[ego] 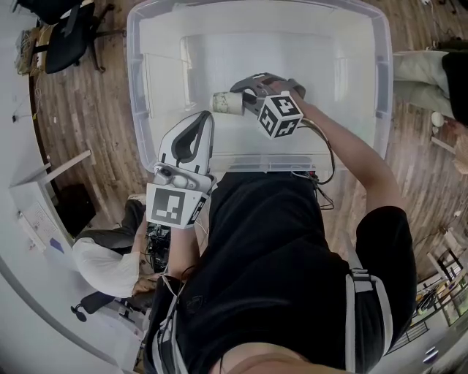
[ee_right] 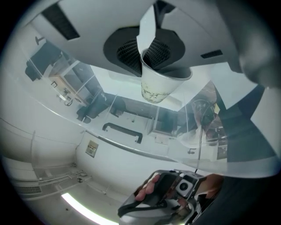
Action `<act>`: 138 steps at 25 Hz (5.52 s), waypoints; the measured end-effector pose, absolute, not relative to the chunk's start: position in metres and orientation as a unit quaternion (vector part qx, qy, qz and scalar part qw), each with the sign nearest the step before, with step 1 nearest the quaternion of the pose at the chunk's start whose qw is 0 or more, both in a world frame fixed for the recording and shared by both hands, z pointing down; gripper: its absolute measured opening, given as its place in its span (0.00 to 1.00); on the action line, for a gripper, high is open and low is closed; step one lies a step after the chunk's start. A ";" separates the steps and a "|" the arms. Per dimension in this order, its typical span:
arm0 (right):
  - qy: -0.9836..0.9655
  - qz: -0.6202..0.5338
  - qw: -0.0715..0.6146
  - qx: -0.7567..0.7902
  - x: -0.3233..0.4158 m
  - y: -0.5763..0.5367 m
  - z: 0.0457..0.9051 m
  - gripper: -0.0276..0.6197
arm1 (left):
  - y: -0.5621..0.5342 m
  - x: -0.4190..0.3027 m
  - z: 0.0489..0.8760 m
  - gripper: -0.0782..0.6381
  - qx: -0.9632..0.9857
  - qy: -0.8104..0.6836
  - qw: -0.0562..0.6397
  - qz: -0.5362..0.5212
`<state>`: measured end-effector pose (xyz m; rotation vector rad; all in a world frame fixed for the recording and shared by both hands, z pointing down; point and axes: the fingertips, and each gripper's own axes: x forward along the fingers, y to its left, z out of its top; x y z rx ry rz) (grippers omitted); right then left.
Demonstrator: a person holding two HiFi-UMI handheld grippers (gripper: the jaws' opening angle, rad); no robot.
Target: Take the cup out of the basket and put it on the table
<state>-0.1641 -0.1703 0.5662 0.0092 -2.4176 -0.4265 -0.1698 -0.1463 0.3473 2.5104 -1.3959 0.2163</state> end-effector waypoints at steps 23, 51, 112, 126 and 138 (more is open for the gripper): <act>-0.950 -0.038 0.209 0.227 -0.064 -0.168 0.414 0.08 | -0.122 -0.126 0.341 0.13 0.886 -0.447 0.110 0.060; -0.938 0.029 0.068 0.340 0.043 -0.123 0.320 0.08 | -0.109 -0.025 0.327 0.13 0.900 -0.421 0.101 0.047; -0.928 0.008 0.044 0.370 0.036 0.195 0.315 0.08 | 0.221 -0.050 0.334 0.13 0.910 -0.402 0.095 0.037; -0.934 0.046 0.039 0.351 0.098 0.241 0.335 0.08 | 0.246 0.015 0.334 0.13 0.904 -0.412 0.107 0.032; -0.935 0.035 0.044 0.351 0.102 0.242 0.331 0.08 | 0.248 0.018 0.325 0.13 0.906 -0.411 0.093 0.033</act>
